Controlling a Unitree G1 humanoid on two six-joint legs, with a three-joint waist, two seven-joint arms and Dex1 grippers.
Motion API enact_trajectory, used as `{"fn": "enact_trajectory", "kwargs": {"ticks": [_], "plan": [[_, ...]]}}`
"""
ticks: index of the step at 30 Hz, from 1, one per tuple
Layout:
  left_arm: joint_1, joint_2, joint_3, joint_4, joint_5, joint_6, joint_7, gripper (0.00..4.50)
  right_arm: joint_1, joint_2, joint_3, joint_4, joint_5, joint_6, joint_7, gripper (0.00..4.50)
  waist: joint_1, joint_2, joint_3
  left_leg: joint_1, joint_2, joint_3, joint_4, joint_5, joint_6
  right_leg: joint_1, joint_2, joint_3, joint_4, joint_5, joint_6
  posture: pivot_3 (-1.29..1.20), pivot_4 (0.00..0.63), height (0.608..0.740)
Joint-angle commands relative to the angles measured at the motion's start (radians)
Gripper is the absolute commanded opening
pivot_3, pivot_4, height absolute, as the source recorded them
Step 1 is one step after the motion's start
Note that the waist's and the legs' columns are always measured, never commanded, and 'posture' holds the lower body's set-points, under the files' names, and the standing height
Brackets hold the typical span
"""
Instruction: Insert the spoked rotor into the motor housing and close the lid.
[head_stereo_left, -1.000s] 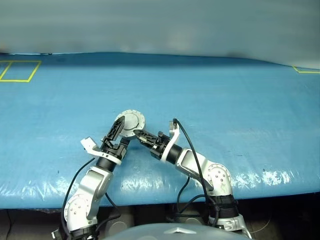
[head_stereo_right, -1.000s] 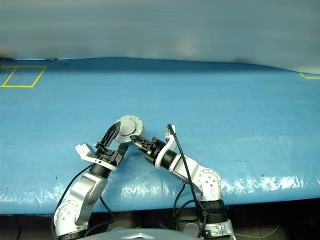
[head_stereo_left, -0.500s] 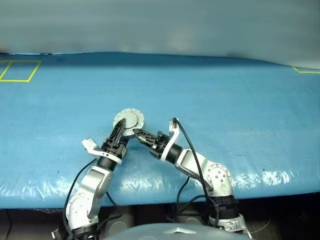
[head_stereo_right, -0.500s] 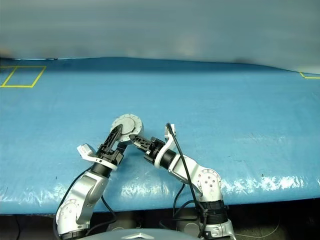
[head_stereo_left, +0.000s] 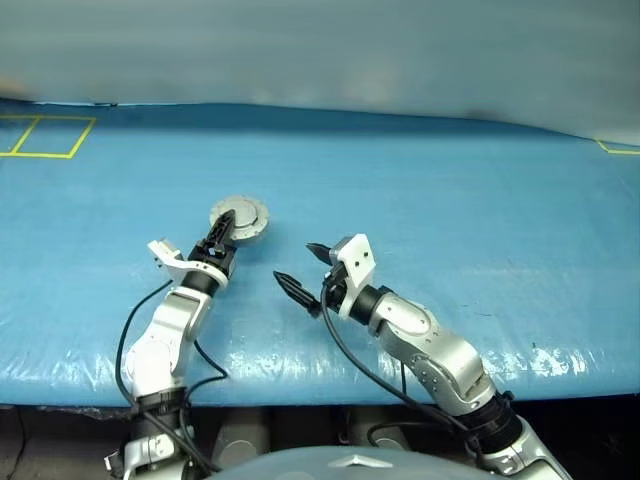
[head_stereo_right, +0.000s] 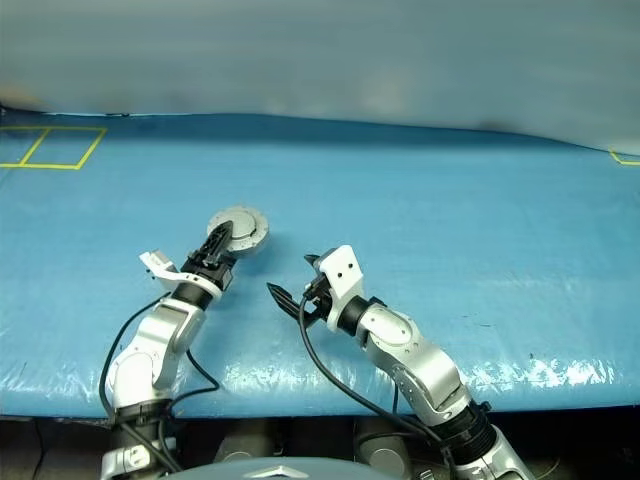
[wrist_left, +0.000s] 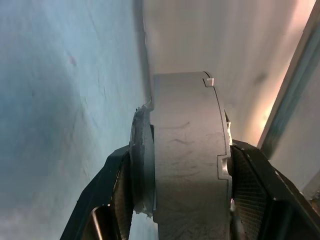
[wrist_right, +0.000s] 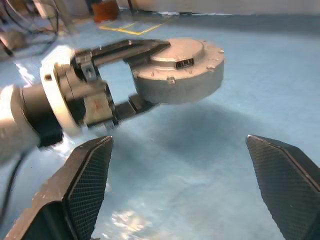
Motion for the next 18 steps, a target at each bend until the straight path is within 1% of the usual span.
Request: {"fn": "enact_trajectory", "kwargs": {"ticks": [1,3,6,13,18], "plan": [[-0.126,0.051,0.045,0.081,0.073,-0.024,-0.037,2.41,0.031,0.014,-0.048,0.036,-0.098,-0.116,-0.005,4.50,0.001,0.000,0.000,0.000,0.000,0.000,0.000,0.000,0.000,0.000,0.000,0.000,0.000,0.000,0.000,0.00,0.150,0.740],[-0.211,0.079,0.072,0.182,0.116,-0.037,-0.052,2.41,0.056,0.032,-0.080,0.057,-0.121,-0.134,-0.018,4.50,0.004,0.000,0.000,0.000,0.000,0.000,0.000,0.000,0.000,0.000,0.000,0.000,0.000,0.003,-0.005,0.00,0.150,0.740],[-0.333,0.106,0.097,0.334,0.200,-0.067,-0.099,2.41,0.090,0.069,-0.108,0.071,-0.151,-0.151,-0.037,4.50,0.005,0.000,0.000,-0.001,0.000,-0.001,0.000,0.000,0.000,-0.001,0.000,-0.001,0.000,0.003,-0.005,0.00,0.150,0.740],[-0.608,0.138,0.138,0.706,0.369,-0.117,-0.208,2.41,0.141,0.125,-0.114,0.070,-0.222,-0.148,-0.046,4.50,0.006,-0.001,0.000,-0.005,-0.001,-0.002,0.000,0.000,-0.001,-0.003,-0.001,-0.003,-0.002,0.003,-0.005,0.00,0.150,0.740],[-0.750,0.151,0.162,0.938,0.491,-0.147,-0.228,2.41,0.159,0.152,-0.115,0.056,-0.243,-0.129,-0.036,4.50,0.003,-0.001,0.000,-0.006,-0.001,-0.002,0.000,0.000,-0.001,-0.003,-0.001,-0.003,-0.002,0.003,-0.005,0.00,0.150,0.740]]}}
